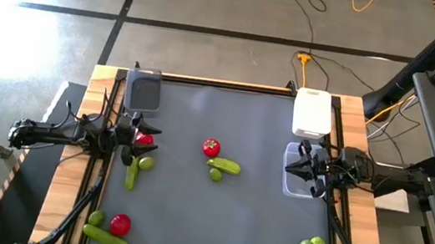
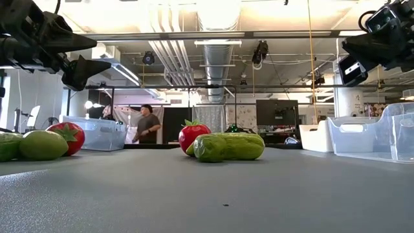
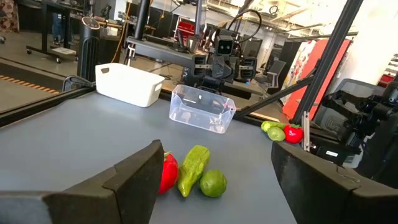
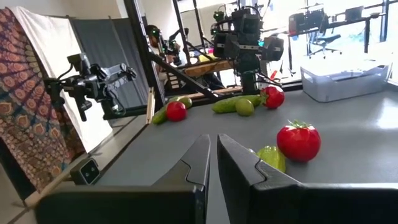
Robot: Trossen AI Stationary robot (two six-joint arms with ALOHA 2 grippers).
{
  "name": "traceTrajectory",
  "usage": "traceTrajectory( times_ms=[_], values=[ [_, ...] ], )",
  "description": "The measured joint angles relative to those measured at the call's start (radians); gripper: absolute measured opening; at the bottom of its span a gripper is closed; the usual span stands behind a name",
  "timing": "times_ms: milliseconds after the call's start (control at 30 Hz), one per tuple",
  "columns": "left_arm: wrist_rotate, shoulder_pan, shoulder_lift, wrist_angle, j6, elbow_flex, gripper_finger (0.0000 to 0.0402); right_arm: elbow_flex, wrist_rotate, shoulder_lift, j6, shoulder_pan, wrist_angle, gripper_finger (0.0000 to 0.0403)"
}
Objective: Sort produce into baskets
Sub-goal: Put the cucumber into the black bin
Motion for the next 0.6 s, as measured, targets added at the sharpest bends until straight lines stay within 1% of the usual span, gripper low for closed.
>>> traceTrajectory(
  times_ms=[400, 433, 500, 533, 600],
  values=[
    [-0.003, 0.000, 0.000, 0.003, 0.003, 0.000, 0.0280, 0.008, 0.000, 0.000, -0.003, 0.000, 0.001, 0.0022],
    [-0.031, 0.001, 0.000, 0.017, 0.024, 0.000, 0.0280, 0.008, 0.000, 0.000, -0.003, 0.000, 0.001, 0.0022],
    [-0.146, 0.002, 0.000, 0.066, 0.028, 0.000, 0.0280, 0.008, 0.000, 0.000, -0.002, 0.000, 0.002, 0.0022],
    [-0.203, 0.002, 0.000, 0.098, -0.011, 0.000, 0.0280, 0.008, 0.000, 0.000, -0.002, 0.000, 0.002, 0.0022],
    [-0.315, 0.002, 0.001, 0.190, -0.151, 0.000, 0.0280, 0.008, 0.000, 0.000, -0.002, 0.000, 0.002, 0.0022]
  ],
)
